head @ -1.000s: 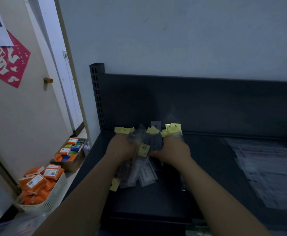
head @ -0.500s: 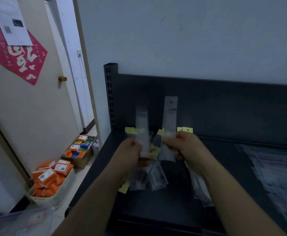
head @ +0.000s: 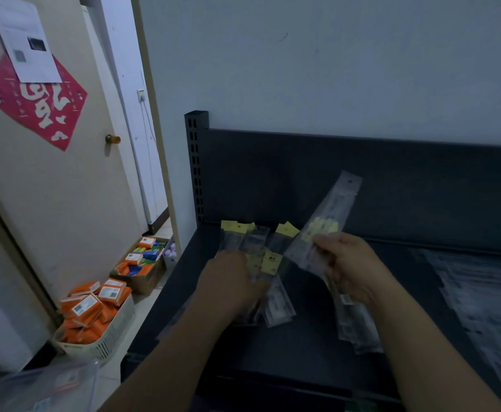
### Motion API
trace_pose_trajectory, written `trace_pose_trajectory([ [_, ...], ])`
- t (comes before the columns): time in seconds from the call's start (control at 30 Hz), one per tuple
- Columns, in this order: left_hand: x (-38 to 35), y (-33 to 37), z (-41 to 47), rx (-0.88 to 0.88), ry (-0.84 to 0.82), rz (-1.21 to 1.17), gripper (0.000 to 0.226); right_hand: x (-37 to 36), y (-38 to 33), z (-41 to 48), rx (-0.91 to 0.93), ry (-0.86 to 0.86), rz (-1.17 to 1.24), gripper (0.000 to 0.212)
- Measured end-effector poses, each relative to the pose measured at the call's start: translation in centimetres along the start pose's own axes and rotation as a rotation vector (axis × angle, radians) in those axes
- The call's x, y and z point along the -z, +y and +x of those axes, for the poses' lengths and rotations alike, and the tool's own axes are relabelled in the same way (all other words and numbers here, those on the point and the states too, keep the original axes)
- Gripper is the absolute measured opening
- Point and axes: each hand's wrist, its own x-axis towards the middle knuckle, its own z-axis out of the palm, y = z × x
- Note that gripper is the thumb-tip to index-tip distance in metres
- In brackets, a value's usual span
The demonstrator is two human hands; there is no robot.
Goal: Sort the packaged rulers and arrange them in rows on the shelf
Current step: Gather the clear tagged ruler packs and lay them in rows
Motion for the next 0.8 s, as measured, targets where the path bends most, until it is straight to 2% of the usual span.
trace_pose_trajectory([
  [0.07, -0.1, 0.4, 0.1, -0.016, -0.041, 0.089, 0.038, 0.8, 0.1, 0.2, -0.003, 0.007, 0.036, 0.012],
  [0.2, 0.0, 1.2, 0.9, 0.003, -0.08, 0.113, 0.036, 1.5, 0.4, 0.4, -0.009, 0.022, 0.019, 0.01],
  [0.33, -0.1, 0.7, 1.1, 0.097, -0.107, 0.075, 0.052, 1.5, 0.7, 0.7, -0.003, 0.012, 0.013, 0.008],
  [0.5, 0.6, 0.4, 0.9, 0.061, -0.041, 0.086, 0.029, 0.6, 0.8, 0.5, 0.003, -0.024, -0.057, 0.012],
  [0.63, 1.1, -0.2, 1.5, 0.138, -0.084, -0.062, 0.042, 0.4, 0.7, 0.3, 0.011, -0.036, -0.122, 0.014],
  [0.8, 0.9, -1.6, 1.9, 0.171, -0.003, -0.326, 0.028, 0.3, 0.7, 0.1, 0.019, -0.096, -0.193, 0.02],
])
